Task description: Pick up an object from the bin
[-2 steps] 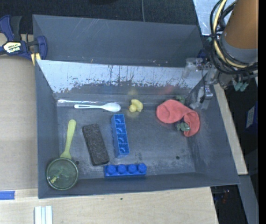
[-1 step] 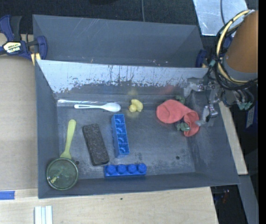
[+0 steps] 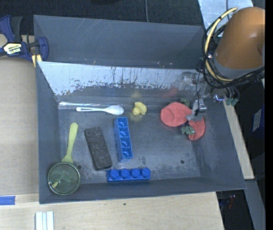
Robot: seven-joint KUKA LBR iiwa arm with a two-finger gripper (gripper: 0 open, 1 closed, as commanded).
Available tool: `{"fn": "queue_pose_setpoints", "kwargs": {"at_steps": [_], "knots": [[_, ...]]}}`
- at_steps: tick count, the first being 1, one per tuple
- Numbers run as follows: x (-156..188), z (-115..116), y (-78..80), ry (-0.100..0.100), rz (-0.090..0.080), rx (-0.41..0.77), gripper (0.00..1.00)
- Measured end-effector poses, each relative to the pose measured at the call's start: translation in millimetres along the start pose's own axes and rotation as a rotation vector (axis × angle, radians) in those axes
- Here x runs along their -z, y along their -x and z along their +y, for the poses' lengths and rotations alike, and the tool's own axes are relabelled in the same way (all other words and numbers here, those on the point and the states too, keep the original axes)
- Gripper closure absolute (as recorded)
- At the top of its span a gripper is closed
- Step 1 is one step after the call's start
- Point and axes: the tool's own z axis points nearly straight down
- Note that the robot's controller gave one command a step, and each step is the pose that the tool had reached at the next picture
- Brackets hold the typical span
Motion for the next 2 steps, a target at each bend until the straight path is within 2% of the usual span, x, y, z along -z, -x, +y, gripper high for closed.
{"fn": "queue_pose_setpoints", "kwargs": {"at_steps": [1, 2], "knots": [[-58.8, -23.4, -22.7, 0.002, 0.011, 0.204, 0.0], [-118.3, -16.4, -7.1, 0.003, 0.017, 0.22, 0.0]]}}
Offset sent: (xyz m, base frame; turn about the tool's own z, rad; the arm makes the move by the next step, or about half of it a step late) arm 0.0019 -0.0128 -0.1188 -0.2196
